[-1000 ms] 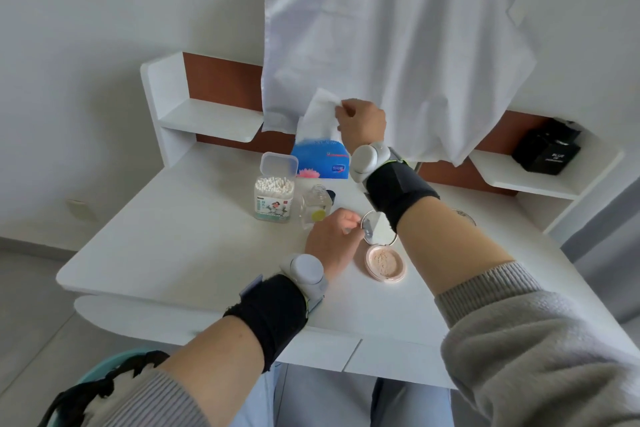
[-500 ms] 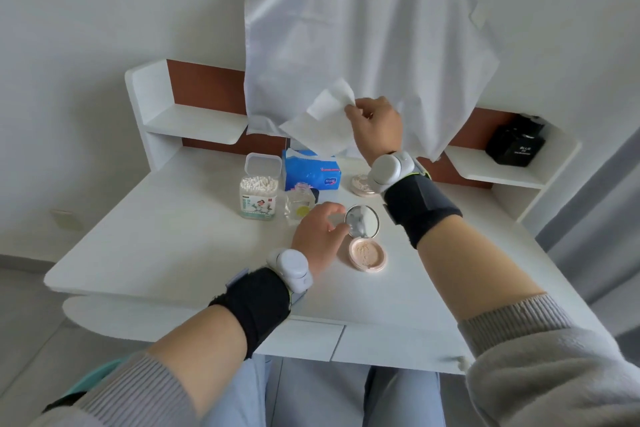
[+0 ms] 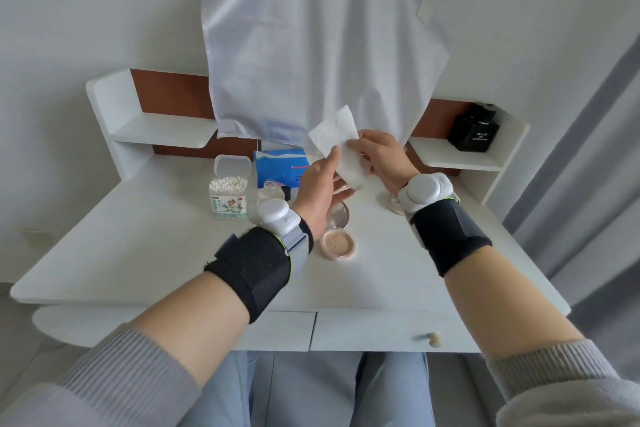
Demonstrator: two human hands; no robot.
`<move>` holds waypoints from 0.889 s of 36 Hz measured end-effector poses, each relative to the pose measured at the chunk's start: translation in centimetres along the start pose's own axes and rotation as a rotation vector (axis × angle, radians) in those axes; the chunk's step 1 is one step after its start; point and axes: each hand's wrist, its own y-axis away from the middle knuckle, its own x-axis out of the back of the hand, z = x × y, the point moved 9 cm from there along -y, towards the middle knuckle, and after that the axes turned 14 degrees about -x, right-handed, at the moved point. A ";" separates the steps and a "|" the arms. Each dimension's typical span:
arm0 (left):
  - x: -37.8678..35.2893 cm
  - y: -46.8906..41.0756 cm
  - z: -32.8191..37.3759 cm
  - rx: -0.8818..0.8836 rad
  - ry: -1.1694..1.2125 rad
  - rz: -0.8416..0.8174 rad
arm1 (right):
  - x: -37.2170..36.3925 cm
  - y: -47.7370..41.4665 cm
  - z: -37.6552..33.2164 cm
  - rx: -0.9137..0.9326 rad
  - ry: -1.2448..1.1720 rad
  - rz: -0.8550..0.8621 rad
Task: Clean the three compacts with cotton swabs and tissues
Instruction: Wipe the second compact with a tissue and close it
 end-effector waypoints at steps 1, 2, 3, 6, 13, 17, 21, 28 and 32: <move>0.2 -0.1 0.1 -0.017 -0.003 0.023 | 0.3 0.1 0.3 0.006 0.037 0.015; 0.5 -0.1 0.2 -0.042 -0.028 0.051 | 0.4 0.2 0.6 0.013 0.064 0.023; 0.8 -0.2 0.2 -0.068 -0.073 0.076 | 0.6 0.3 1.0 0.016 0.080 0.026; 2.3 -0.7 0.2 -0.129 -0.249 0.126 | 1.0 0.3 2.2 0.005 0.076 0.049; 2.7 -0.9 0.2 -0.166 -0.415 -0.023 | -0.1 1.1 5.6 -0.081 -0.064 -0.038; 2.6 -1.2 -0.3 -0.174 -0.434 -0.118 | -0.6 1.5 7.0 -0.100 -0.139 -0.052; 3.3 -1.6 -0.9 -0.215 -0.516 -0.148 | -0.3 1.3 8.5 -0.128 -0.255 -0.022; 4.1 -2.0 -1.3 -0.258 -0.555 -0.186 | -0.8 1.7 10.9 -0.157 -0.361 -0.018; 4.4 -1.9 -2.3 -0.213 -0.474 -0.220 | -0.5 1.7 10.8 -0.127 -0.370 0.006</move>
